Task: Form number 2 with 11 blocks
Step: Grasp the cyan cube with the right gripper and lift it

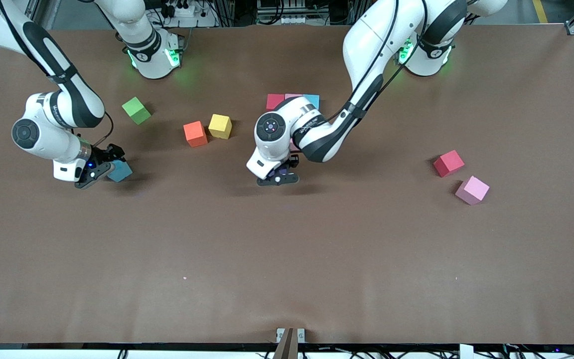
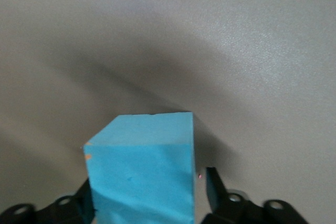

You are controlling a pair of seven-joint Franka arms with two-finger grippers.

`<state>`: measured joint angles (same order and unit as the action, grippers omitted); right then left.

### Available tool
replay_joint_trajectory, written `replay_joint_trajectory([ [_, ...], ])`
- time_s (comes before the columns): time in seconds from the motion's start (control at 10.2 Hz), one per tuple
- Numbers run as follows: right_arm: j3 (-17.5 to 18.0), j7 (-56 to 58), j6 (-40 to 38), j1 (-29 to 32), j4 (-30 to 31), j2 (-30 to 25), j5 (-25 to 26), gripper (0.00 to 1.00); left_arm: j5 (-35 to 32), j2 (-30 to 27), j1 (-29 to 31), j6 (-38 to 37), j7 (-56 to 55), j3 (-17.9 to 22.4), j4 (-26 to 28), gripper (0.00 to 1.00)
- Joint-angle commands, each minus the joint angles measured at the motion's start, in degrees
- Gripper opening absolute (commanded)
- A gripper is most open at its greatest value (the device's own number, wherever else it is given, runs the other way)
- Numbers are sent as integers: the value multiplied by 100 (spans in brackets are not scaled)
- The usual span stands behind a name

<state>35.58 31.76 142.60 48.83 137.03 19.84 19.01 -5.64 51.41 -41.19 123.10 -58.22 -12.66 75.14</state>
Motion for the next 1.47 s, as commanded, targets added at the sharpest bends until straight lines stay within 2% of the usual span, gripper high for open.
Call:
replay_joint_trajectory([
  [0.0, 98, -144, -22, 65, -18, 20, 85, 56, 89, 71, -108, -67, -101, 44, -131, 14],
  [0.1, 116, -144, -31, 22, -27, 12, 85, 46, 89, 80, -117, -67, -101, 44, -131, 14],
  [0.29, 247, -39, -118, 4, -79, -119, 85, 38, 89, 89, -178, -67, -110, 44, -122, 14],
  [0.59, 747, 15, -836, -180, -421, -707, 42, 38, 151, 89, -240, -67, -137, 44, -105, 14],
  [0.78, 1028, -257, -998, -356, -572, -945, 32, 32, 160, 89, -284, -84, -137, 44, -70, 14],
  [0.98, 1092, -757, -1015, -724, -589, -1034, 41, 32, 160, 98, -301, -154, -137, 53, -52, 14],
  [1.37, 1031, -960, -866, -1093, -861, -947, 24, 32, 160, 89, -346, -172, -137, 53, -26, 14],
])
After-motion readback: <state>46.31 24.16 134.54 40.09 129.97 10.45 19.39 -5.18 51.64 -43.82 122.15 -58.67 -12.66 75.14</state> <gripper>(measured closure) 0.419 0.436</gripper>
